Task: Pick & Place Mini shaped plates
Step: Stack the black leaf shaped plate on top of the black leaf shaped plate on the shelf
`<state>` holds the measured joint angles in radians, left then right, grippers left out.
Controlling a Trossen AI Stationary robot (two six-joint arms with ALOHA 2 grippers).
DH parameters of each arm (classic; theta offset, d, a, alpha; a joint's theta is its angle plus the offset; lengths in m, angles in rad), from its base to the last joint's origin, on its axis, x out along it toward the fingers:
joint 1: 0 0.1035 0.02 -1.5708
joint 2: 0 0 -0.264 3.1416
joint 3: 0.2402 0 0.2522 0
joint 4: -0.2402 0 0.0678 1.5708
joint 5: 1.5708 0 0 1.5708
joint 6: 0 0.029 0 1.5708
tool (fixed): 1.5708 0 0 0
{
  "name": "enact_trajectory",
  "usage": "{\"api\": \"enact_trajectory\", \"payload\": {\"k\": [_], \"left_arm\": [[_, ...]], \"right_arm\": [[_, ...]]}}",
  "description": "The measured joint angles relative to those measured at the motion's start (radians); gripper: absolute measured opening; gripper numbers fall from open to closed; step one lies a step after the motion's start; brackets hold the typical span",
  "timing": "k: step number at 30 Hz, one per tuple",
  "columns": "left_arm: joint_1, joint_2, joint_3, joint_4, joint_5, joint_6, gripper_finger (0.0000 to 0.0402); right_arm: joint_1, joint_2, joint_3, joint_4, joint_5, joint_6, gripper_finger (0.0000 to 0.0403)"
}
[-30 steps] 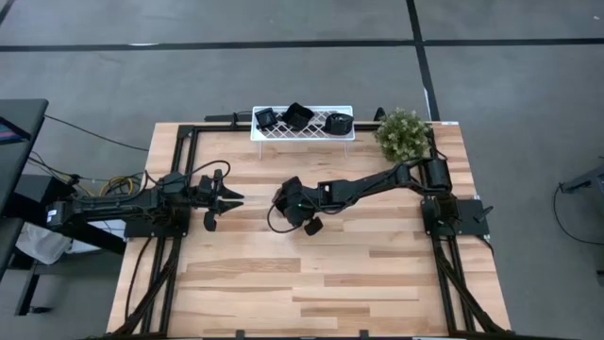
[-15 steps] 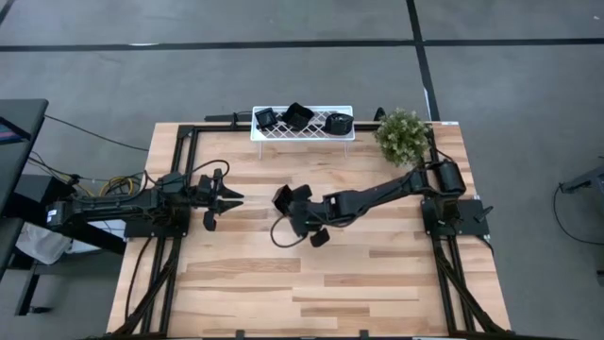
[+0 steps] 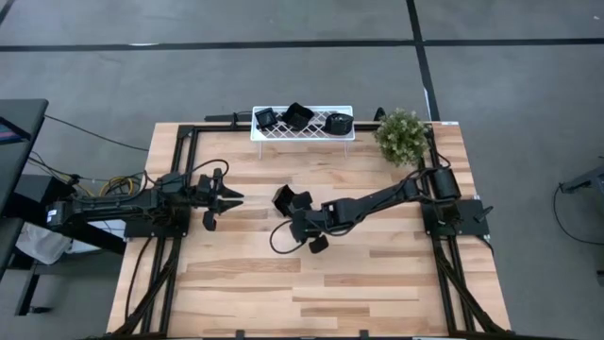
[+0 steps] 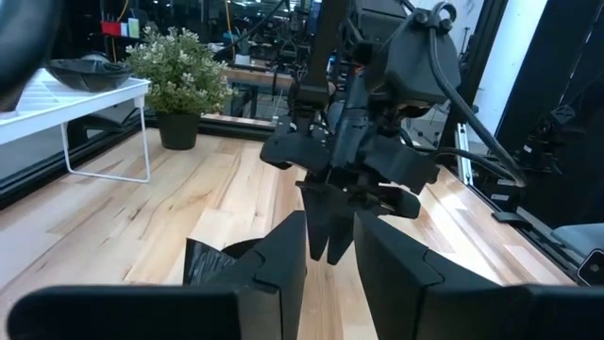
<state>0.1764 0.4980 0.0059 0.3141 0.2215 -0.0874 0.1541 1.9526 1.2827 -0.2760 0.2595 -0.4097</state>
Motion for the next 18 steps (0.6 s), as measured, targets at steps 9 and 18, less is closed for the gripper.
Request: {"api": "enact_trajectory", "payload": {"k": [9, 18], "left_arm": [[0.000, 0.000, 0.000, 0.002, 0.000, 0.000, 0.0095], [0.000, 0.000, 0.000, 0.002, 0.000, 0.000, 0.0095]], "right_arm": [[-0.035, 0.000, 0.000, -0.008, -0.048, 0.003, 0.0092], [-0.052, 0.038, -0.003, -0.032, -0.076, 0.012, 0.0092]]}}
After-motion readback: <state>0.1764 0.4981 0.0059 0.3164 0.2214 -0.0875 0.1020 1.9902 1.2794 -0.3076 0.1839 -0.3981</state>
